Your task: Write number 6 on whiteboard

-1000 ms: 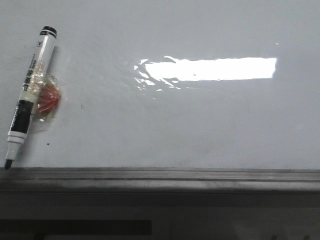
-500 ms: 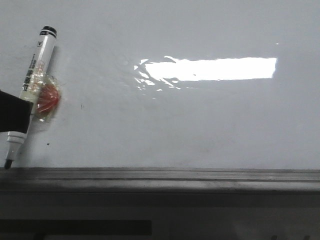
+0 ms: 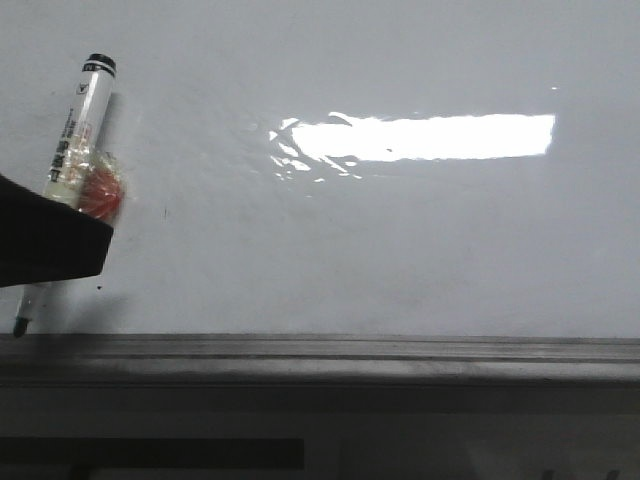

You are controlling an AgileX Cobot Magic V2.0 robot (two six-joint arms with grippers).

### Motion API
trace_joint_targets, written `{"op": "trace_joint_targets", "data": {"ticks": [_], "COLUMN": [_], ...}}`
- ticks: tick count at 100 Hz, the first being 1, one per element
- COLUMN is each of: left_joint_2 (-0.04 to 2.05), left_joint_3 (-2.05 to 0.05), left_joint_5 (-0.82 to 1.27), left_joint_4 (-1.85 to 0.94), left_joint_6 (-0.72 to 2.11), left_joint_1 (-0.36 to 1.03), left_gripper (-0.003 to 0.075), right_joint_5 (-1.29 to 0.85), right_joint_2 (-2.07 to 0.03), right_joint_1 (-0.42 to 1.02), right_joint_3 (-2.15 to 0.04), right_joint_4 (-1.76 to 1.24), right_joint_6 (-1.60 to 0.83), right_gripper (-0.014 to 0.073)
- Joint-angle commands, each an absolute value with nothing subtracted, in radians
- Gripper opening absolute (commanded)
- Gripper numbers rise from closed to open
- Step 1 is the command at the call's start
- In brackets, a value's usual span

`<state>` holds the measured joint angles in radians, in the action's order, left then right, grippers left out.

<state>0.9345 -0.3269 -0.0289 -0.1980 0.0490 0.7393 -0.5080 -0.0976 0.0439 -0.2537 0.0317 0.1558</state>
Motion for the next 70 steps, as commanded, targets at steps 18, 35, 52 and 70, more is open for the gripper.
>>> {"op": "trace_joint_targets", "data": {"ticks": [18, 35, 52, 70], "left_joint_2": [0.955, 0.955, 0.955, 0.933], "left_joint_3": [-0.354, -0.354, -0.354, -0.368], "left_joint_5": [-0.096, -0.079, -0.079, -0.05], "left_joint_4": [-0.224, -0.24, -0.252, -0.252], "left_joint_6": [0.043, 0.043, 0.043, 0.043], "left_joint_1": [0.741, 0.741, 0.741, 0.741], "left_gripper": [0.0254, -0.002, -0.0019, -0.0019], "right_joint_5": [-0.43, -0.434, -0.438, -0.44], "right_joint_2": [-0.118, -0.118, -0.12, -0.121], "right_joint_1": [0.045, 0.046, 0.119, 0.232], "right_joint_3": [-0.282, -0.282, -0.286, -0.294], "right_joint_4": [0.036, 0.034, 0.032, 0.032], "right_joint_6": [0.155, 0.155, 0.155, 0.13], "right_gripper": [-0.0064, -0.0064, -0.0064, -0.0064]}}
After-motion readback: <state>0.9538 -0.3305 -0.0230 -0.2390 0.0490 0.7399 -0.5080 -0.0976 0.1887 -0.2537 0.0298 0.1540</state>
